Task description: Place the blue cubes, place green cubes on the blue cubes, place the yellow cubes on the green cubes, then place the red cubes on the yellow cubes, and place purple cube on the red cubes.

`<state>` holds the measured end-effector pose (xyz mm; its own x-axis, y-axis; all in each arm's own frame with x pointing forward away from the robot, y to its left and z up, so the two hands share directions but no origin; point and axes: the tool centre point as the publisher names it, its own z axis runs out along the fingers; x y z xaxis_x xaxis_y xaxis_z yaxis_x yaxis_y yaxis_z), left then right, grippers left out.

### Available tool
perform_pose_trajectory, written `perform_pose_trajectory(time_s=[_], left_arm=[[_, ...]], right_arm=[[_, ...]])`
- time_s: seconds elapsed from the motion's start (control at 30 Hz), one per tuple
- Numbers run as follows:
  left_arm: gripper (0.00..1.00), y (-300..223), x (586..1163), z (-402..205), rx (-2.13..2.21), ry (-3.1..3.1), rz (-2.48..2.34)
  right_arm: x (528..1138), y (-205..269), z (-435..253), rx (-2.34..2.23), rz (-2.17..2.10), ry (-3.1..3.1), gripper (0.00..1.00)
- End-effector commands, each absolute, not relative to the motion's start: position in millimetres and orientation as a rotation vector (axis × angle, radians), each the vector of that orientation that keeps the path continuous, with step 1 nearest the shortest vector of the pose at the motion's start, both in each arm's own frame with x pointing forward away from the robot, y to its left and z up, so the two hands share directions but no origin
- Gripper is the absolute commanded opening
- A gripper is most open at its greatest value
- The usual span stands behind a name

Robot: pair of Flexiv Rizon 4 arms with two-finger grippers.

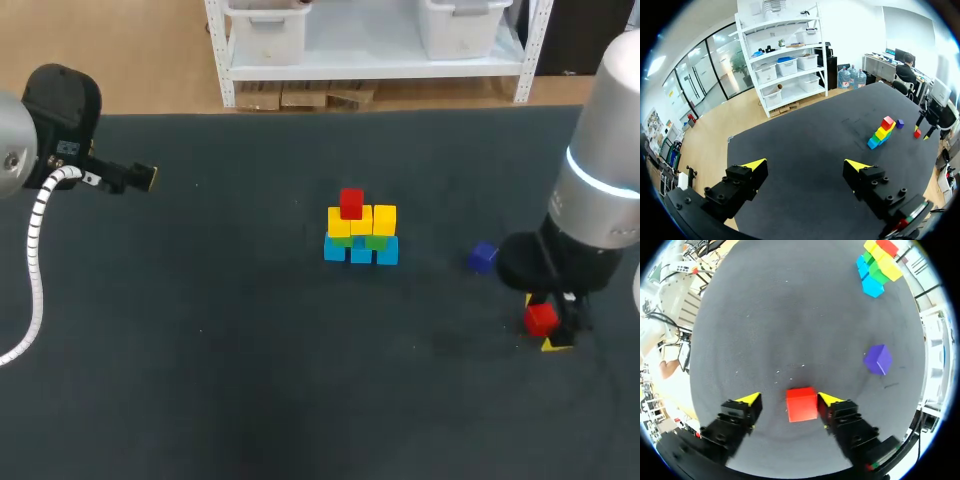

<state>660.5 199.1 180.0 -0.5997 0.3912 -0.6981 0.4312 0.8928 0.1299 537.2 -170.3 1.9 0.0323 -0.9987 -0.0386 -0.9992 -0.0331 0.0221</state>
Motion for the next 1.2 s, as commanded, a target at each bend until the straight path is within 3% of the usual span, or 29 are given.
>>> perform_pose_trajectory(time_s=[0.03, 0.67, 1.2], left_arm=[[1.0, 200.2, 660.5, 180.3, 0.59, 2.278, -0.072], [1.0, 200.2, 660.5, 180.3, 0.59, 2.278, -0.072], [1.0, 200.2, 660.5, 180.3, 0.59, 2.278, -0.072]], right_arm=[[536.4, -172.1, -1.4, -2.223, 0.028, 2.177, 0.0], [595.6, -152.5, 58.4, -2.122, 0.057, 2.233, 0.0], [650.9, -72.3, 117.8, -2.119, -0.004, 2.225, 0.0]])
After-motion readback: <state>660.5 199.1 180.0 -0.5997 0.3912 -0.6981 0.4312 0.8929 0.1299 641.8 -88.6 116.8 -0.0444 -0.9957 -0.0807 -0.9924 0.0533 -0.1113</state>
